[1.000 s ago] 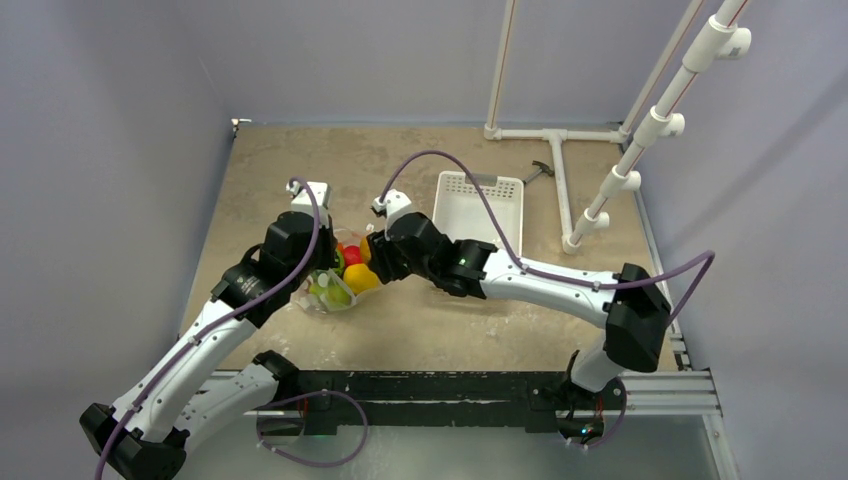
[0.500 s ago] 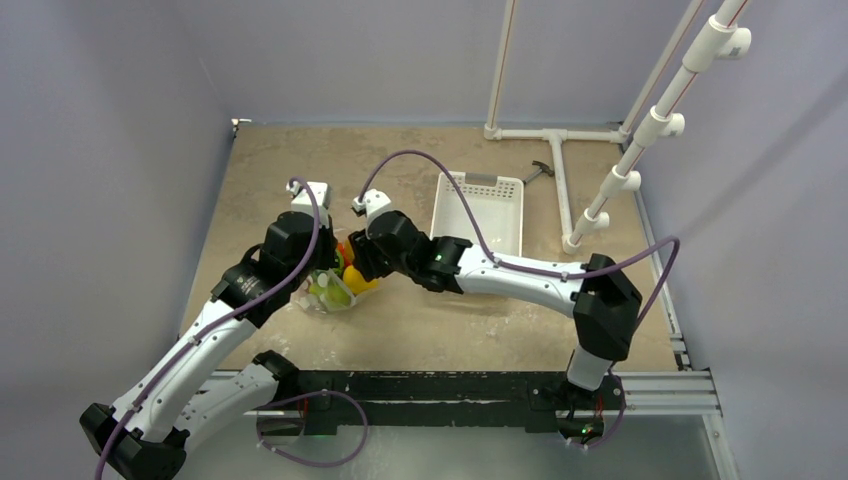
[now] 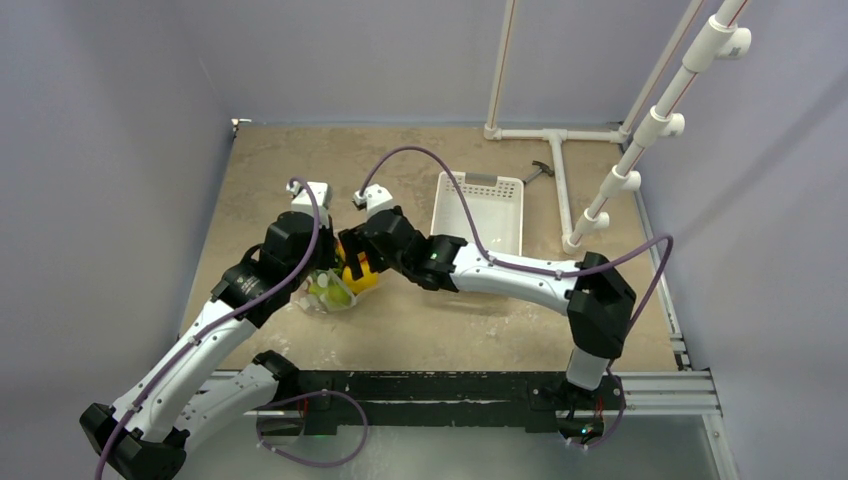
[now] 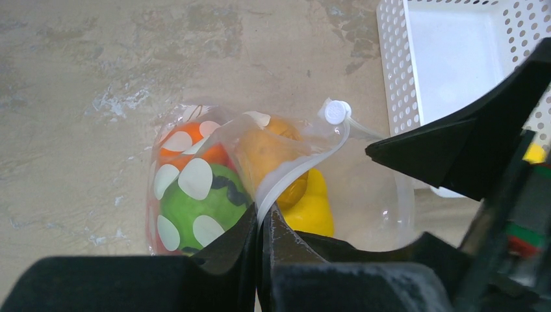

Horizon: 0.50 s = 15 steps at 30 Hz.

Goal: Place the food in the zip-top bag and seal the zipper
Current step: Place the fake fruit in the zipper food storage bag.

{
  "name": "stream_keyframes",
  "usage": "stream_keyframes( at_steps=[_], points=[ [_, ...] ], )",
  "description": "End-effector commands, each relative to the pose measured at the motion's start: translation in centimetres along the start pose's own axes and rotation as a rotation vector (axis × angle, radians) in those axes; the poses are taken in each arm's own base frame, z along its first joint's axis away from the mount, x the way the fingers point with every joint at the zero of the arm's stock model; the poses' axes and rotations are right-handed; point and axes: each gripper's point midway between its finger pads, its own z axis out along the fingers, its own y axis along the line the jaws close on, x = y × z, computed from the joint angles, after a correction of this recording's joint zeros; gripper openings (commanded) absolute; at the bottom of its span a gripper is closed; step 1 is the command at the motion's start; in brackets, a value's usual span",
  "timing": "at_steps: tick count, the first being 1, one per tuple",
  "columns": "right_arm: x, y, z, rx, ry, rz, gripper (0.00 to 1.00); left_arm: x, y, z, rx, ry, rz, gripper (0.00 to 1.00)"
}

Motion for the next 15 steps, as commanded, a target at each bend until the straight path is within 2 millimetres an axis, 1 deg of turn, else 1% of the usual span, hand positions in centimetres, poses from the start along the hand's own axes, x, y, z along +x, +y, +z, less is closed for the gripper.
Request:
stream_keyframes(
  at_steps=[1,5,10,13,15],
  points=[
    [-4.4,-0.4,-3.9,0.021,-0.116,0.102,0.90,-0.8,0.0,0.0,0.002,-0.036,0.003,0.00],
    [-2.9,-1.9,-5.5,0.073,-0.070,0.160,0.88,-0.8,0.0,0.0,0.001,-0.036,0.002,0.00],
    [-2.1,-4.1,-7.8,0.156,-0.067,0.241,0.88,-0.9,0.0,0.0,0.002,-0.036,0.001,0.00],
    [-1.2,-5.3,-8.8,0.211,-0.053,0.299,0.88,-0.9,0.0,0.0,0.002,-0.038,0.001,0.00],
    [-0.3,-6.4,-9.3,0.268,-0.031,0.337,0.88,-0.9,0.0,0.0,0.003,-0.037,0.001,0.00]
  ],
)
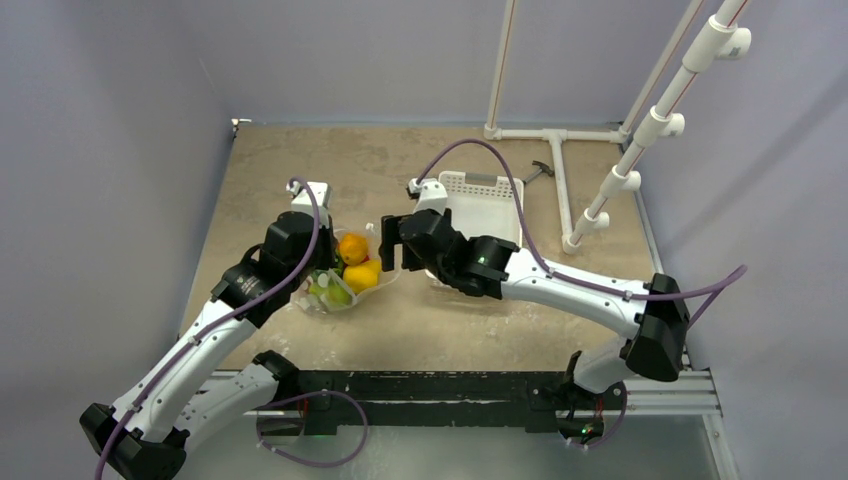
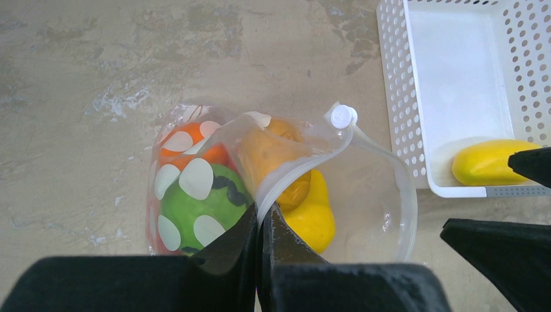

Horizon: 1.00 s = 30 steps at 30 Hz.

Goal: Place the food in the zip-top bag and seal the zipper
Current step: Place the fake fruit in the zipper food storage bag, then pick up the fake fruit from the bin.

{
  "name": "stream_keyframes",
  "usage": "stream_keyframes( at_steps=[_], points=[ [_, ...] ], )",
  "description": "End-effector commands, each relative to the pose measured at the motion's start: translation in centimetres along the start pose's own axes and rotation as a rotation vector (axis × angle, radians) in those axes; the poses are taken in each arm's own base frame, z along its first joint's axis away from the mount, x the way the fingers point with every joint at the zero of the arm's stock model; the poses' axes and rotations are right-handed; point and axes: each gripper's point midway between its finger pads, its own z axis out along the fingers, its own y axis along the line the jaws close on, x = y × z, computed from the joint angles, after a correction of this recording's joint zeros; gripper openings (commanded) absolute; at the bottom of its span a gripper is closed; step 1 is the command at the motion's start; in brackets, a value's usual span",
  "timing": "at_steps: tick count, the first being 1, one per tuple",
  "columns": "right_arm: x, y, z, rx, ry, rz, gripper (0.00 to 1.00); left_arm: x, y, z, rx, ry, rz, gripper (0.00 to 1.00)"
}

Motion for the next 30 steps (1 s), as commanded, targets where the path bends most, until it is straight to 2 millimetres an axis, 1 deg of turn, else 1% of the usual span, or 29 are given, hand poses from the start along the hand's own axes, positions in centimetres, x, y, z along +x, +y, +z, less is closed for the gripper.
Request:
stream_keyframes(
  at_steps=[1,6,11,14,17,20,26,30],
  points=[
    [1.4,-3.7,-1.1,0.170,0.028,0.113,0.88,-0.9,0.0,0.0,0.002,-0.036,0.000,0.00],
    [3.2,-7.4,-1.6,0.316,0.087,0.233,0.88,-0.9,-0.1,-0.1,0.007,-0.036,0.001,0.00],
    [3.7,-10.5,-1.7,0.404,0.091,0.366,0.88,-0.9,-0.1,-0.2,0.011,-0.037,0.000,0.00],
    [3.7,-11.5,-1.6,0.430,0.089,0.427,0.88,-1.0,-0.1,-0.3,0.014,-0.042,-0.001,0.00],
    [3.6,-12.9,-1.7,0.492,0.073,0.487,0.87,-0.9,-0.2,-0.3,0.018,-0.041,-0.002,0.00],
    [3.8,-13.8,-1.5,0.529,0.071,0.515,0.87,-0.9,-0.2,-0.3,0.020,-0.041,-0.001,0.00],
    [5.1,-15.9,0.1,0.607,0.117,0.524,0.86,-1.0,-0.2,-0.4,0.021,-0.045,-0.002,0.00],
    [6.1,-16.6,0.9,0.642,0.141,0.522,0.86,-1.1,-0.3,-0.4,0.024,-0.047,-0.003,0.00]
  ],
)
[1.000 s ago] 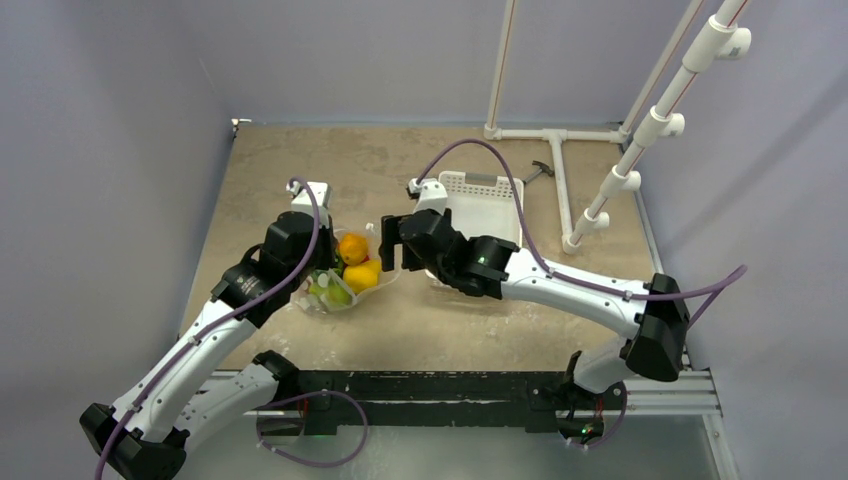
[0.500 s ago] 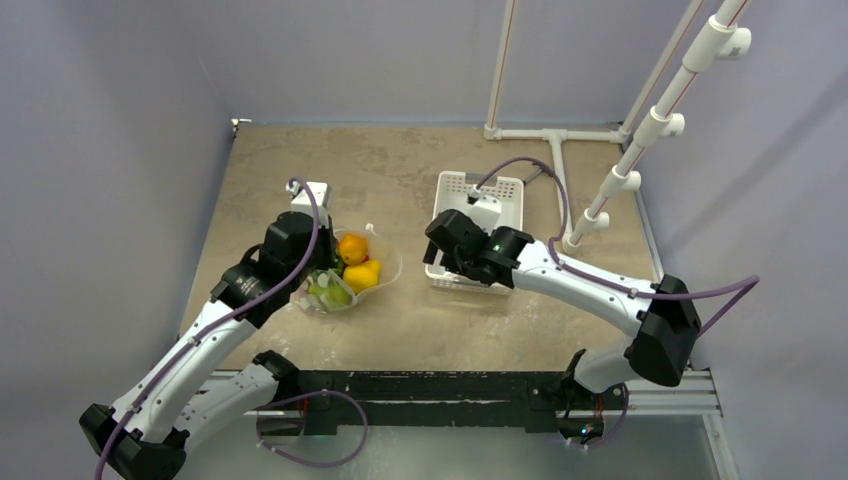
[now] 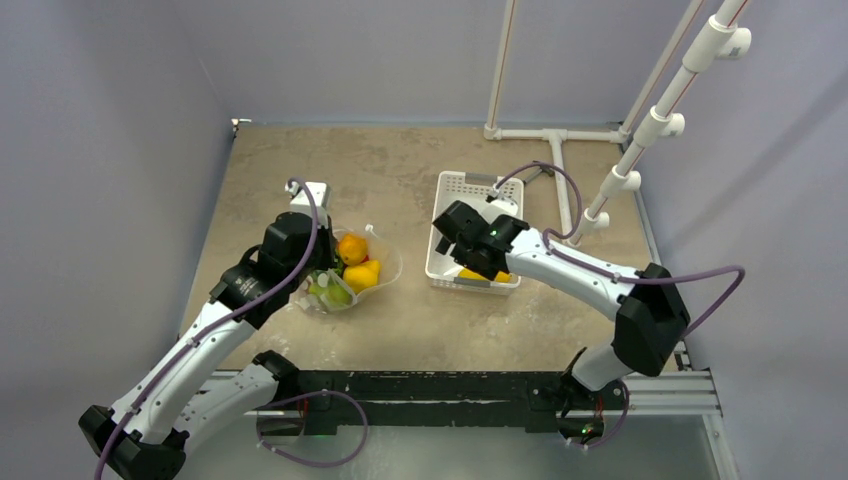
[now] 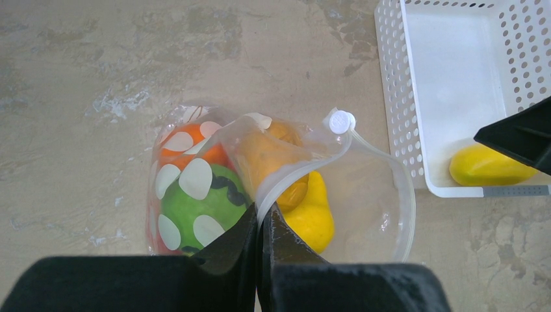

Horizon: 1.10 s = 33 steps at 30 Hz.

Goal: Place the food in the zip-top bag and seal the zipper
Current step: Pick up the fake fruit from the bin.

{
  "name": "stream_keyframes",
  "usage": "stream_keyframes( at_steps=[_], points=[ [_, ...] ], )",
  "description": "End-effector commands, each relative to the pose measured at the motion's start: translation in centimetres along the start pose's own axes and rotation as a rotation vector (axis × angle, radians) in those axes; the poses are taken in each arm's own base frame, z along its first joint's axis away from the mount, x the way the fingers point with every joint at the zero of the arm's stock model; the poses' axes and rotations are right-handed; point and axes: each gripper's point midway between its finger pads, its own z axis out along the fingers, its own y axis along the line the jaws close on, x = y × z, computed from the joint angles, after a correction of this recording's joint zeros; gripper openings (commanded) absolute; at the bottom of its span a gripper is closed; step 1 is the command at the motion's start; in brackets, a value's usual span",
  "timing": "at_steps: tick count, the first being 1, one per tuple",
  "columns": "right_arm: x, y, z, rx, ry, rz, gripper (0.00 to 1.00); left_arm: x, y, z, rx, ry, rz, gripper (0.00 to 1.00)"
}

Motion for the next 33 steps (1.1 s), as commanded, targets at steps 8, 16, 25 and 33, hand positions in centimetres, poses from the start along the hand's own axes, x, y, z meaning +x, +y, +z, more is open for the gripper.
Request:
stream_keyframes(
  at_steps=[8,16,25,33],
  points=[
    [0.1,-1.4,2.0,0.089,0.002,0.045,0.85,-0.9,-0.3,-0.2,0.024,-0.038,0.000,0.00],
    [0.9,-2.4,2.1,0.097,0.040,0.020,0.84,-0.9,-0.3,-0.3,0.027,-0.040,-0.002,0.00],
    [1.9,-4.3,3.5,0.160,0.061,-0.017,0.84,-1.0,-0.4,-0.4,0.031,-0.044,-0.002,0.00],
    [1.7,-6.2,5.6,0.241,0.028,-0.007,0.83,-0.9,-0.5,-0.3,0.034,-0.040,0.001,0.00]
  ],
)
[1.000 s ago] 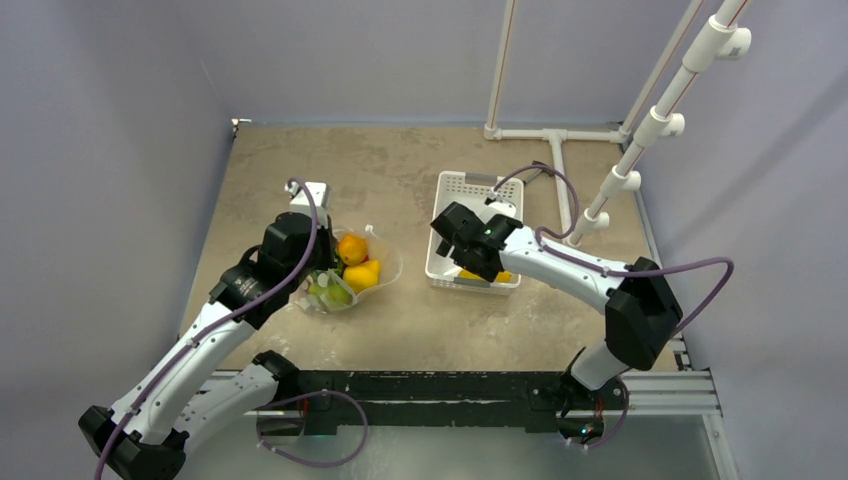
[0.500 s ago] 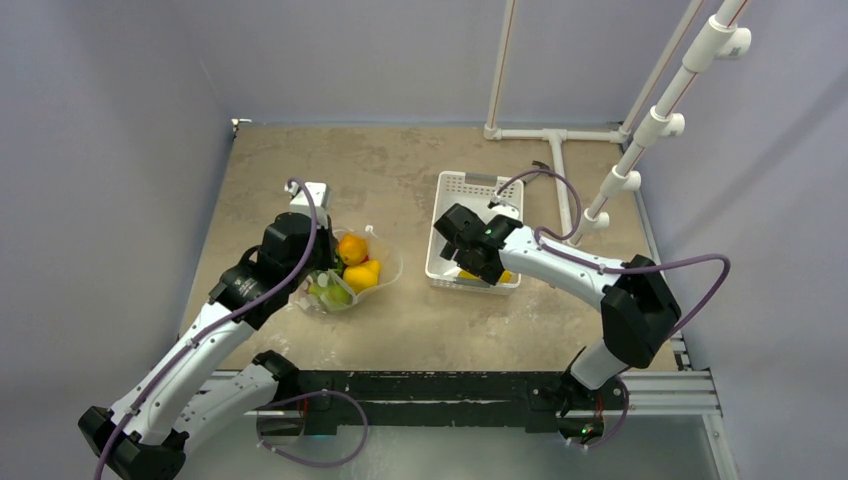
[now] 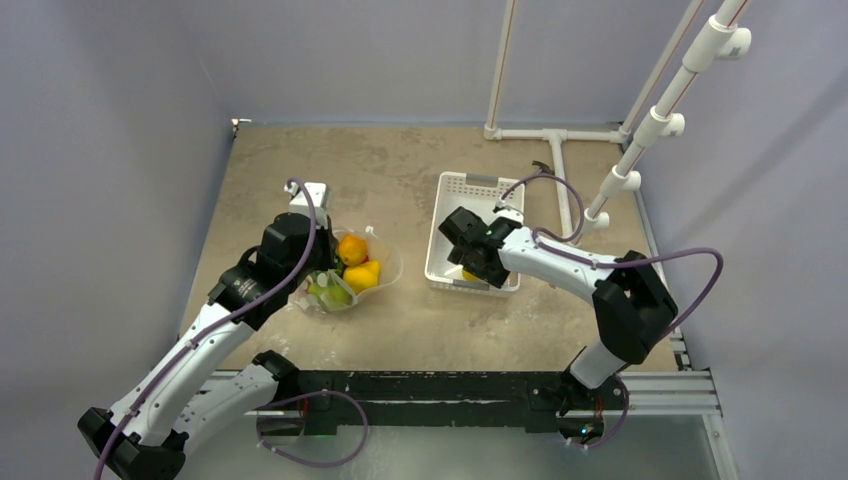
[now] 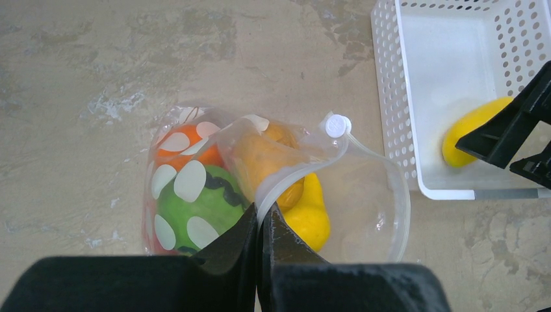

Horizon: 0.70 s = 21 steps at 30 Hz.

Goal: Place the food in the zip-top bag and seal the zipper
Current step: Pick up the fake fruit from the bin.

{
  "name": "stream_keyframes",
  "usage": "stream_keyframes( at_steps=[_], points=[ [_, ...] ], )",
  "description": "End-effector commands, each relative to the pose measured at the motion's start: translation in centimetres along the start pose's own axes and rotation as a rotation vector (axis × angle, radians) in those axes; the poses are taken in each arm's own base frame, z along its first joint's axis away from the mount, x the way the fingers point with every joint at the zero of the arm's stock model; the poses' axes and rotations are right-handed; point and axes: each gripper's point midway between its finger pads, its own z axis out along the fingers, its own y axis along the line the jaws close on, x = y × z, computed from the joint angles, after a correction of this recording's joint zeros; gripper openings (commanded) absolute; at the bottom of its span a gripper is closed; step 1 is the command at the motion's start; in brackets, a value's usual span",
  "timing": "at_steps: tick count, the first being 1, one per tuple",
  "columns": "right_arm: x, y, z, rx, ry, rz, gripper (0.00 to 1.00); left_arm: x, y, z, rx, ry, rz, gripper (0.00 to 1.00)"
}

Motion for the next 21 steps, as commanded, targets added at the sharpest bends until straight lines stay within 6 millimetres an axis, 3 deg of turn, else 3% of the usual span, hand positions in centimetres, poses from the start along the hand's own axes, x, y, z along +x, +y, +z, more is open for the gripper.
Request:
stream_keyframes(
  at_steps=[1,9,21],
  points=[
    [0.1,-2.0,2.3,0.094,-0.021,0.006,0.83,-0.9,-0.2,-0.1,0.017,-0.035,0.002,0.00],
    [-0.8,-2.1,3.0,0.139,-0.064,0.030,0.82,-0.8,-0.2,0.0,0.014,-0.034,0.003,0.00],
    [-4.8,-0.4,2.2,0.110,-0.157,0.016,0.84,-0.8,-0.1,0.0,0.008,-0.033,0.004,0.00]
  ],
)
